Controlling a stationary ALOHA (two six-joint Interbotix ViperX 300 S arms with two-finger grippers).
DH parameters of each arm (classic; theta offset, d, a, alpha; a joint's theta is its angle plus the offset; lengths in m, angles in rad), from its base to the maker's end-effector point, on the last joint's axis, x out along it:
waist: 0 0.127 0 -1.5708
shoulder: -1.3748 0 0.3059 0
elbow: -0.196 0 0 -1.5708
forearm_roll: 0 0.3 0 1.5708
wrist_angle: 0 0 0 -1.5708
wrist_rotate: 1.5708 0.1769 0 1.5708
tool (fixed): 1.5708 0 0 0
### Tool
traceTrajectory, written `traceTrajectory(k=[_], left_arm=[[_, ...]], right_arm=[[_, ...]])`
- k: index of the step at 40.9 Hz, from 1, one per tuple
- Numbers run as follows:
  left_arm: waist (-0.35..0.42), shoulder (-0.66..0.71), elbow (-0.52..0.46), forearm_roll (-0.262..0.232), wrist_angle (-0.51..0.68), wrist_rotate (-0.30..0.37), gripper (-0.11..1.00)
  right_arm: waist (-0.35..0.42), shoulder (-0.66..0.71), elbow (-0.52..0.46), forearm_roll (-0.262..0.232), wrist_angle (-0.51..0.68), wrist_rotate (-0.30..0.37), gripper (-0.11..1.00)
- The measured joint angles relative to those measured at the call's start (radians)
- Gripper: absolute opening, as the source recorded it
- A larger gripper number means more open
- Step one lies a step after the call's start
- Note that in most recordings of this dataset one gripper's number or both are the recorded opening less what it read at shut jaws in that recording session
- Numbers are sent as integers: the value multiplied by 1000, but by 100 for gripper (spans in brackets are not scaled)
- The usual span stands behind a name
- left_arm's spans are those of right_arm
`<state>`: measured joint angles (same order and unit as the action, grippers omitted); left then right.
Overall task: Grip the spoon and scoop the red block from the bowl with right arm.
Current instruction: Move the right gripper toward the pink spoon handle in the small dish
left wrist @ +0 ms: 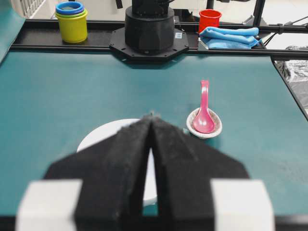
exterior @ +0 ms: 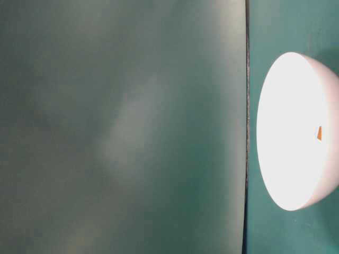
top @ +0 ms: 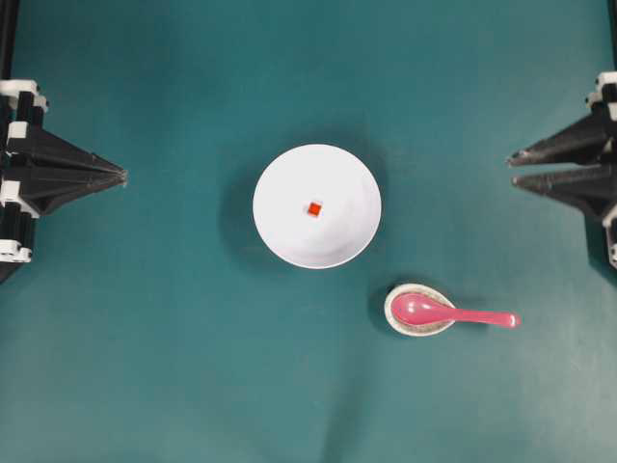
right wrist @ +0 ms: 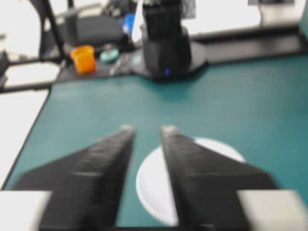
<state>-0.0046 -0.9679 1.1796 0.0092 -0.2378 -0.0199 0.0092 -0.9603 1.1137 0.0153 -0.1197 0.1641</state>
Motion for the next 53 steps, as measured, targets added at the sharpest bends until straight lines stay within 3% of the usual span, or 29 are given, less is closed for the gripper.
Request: traceTrajectory(k=[3,10,15,22,36,45,53], left_arm=[[0,0,0,0,-2,-2,0],[0,0,0,0,0,-2,0],[0,-3,0,0,0,-2,0],[0,-5,0,0,0,-3,0],[0,-5,0,0,0,-28,0],[0,-5,0,0,0,-51,0],[0,-5,0,0,0,-51,0]], right_arm=[[0,15,0,6,46,21,58],[23,67,-2,15,103,52,54],[81,124,12,26,101,58,54],[173,241,69,94,26,61,54],[367,436,196,350,-359,60,54],[525,548,244,557,-531,55,54],[640,650,249,670,-637,52,54]])
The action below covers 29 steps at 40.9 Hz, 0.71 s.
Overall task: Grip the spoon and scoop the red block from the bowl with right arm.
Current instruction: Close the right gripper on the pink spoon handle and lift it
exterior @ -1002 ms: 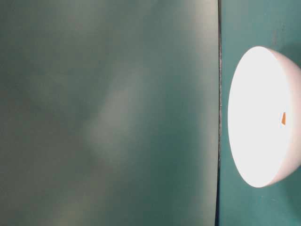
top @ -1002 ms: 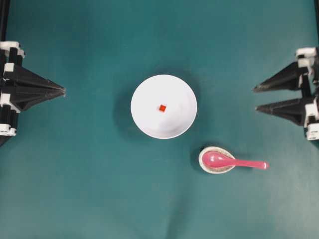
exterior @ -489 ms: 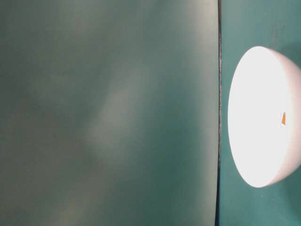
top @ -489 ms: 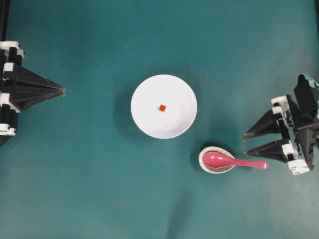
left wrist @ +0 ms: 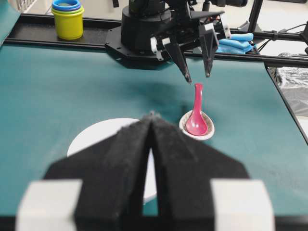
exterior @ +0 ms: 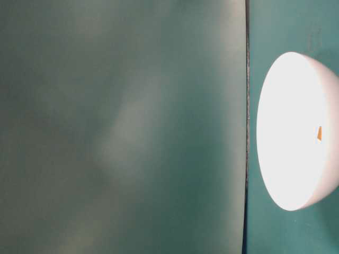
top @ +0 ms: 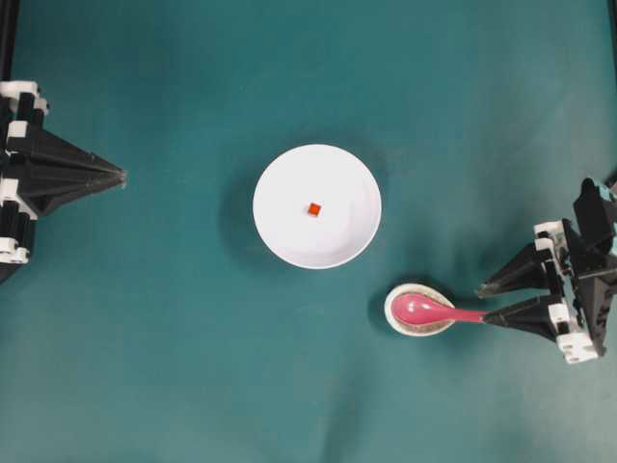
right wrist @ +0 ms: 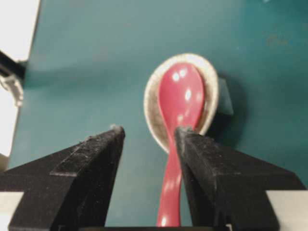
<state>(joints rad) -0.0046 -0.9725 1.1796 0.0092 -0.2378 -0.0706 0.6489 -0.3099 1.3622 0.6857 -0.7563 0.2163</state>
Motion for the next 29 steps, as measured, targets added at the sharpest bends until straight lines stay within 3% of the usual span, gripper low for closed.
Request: traceTrajectory(k=[10,29], left_arm=[[0,0,0,0,0,0,0],[0,0,0,0,0,0,0]], right_arm=[[78,118,-3,98,-60,-3,54],[115,206,-34,114,-98,-26,54]])
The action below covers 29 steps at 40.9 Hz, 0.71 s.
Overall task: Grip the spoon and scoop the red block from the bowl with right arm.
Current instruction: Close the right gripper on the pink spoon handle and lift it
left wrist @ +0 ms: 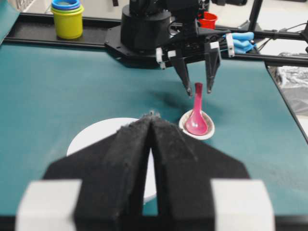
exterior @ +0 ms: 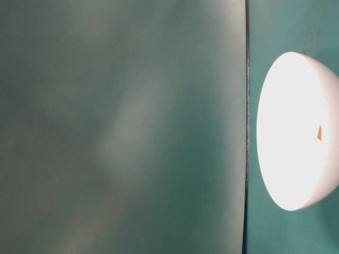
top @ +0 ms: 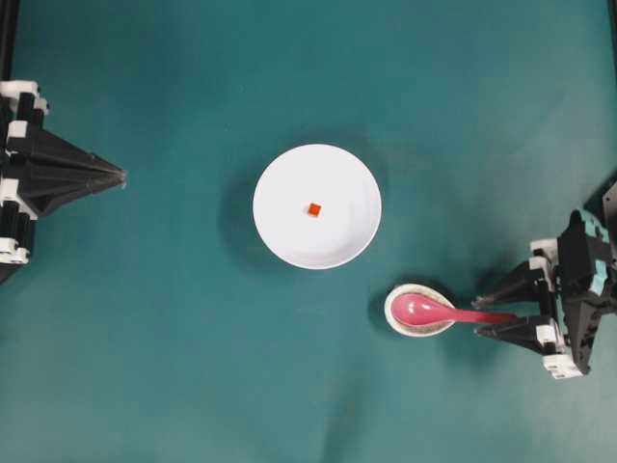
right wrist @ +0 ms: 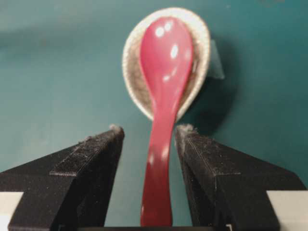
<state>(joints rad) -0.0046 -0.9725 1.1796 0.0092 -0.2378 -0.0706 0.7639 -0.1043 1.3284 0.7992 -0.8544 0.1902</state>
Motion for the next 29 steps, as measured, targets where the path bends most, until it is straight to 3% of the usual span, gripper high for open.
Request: traceTrajectory(k=[29], left_arm=[[0,3,0,0,0,0,0]], right_arm=[[3,31,41,18,14,-58,54]])
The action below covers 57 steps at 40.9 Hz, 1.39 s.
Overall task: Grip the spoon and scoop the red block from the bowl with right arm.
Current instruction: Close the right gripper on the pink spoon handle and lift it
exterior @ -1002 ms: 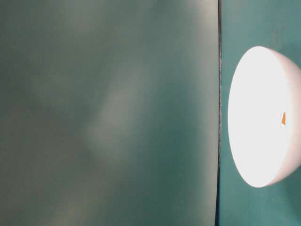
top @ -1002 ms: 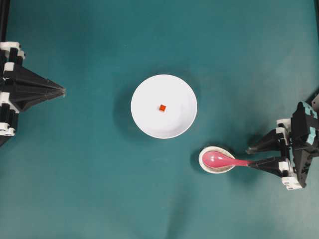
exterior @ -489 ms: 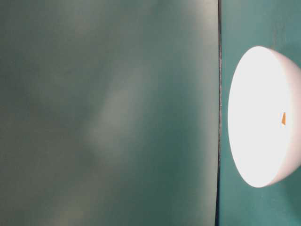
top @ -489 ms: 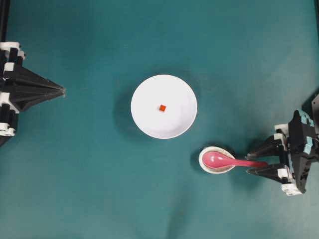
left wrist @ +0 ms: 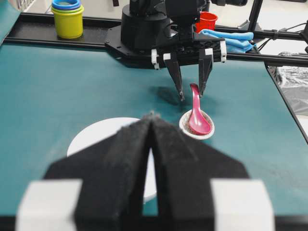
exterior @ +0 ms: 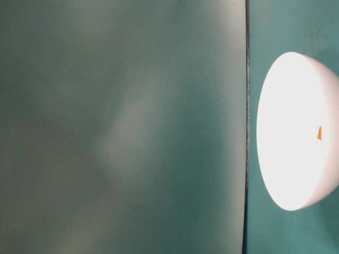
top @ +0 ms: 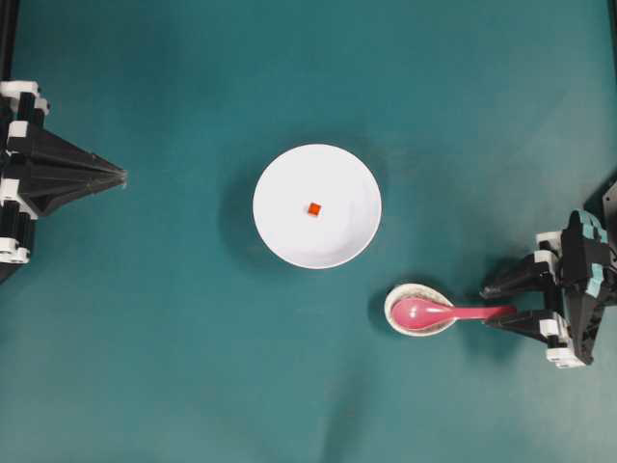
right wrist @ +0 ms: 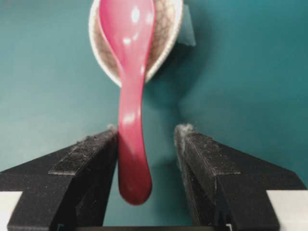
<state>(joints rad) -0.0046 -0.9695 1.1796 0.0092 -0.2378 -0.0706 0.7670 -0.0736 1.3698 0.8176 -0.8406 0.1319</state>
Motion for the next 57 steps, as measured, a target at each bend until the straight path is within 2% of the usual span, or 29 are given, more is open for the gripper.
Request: traceTrajectory(k=[12,37,40,49,57], left_arm=[[0,2,0,0,0,0,0],[0,3,0,0,0,0,0],[0,3,0,0,0,0,0],[0,3,0,0,0,0,0],[0,3,0,0,0,0,0]], right_arm=[[0,0,0,2,-43,-46,53],[0,2,-2,2,-51,-52,52],[0,3,-2,2,-51,-52,50],[-2,5,-2,-8,-51,-55,34],[0,6,-2,-15,-51,-67,31]])
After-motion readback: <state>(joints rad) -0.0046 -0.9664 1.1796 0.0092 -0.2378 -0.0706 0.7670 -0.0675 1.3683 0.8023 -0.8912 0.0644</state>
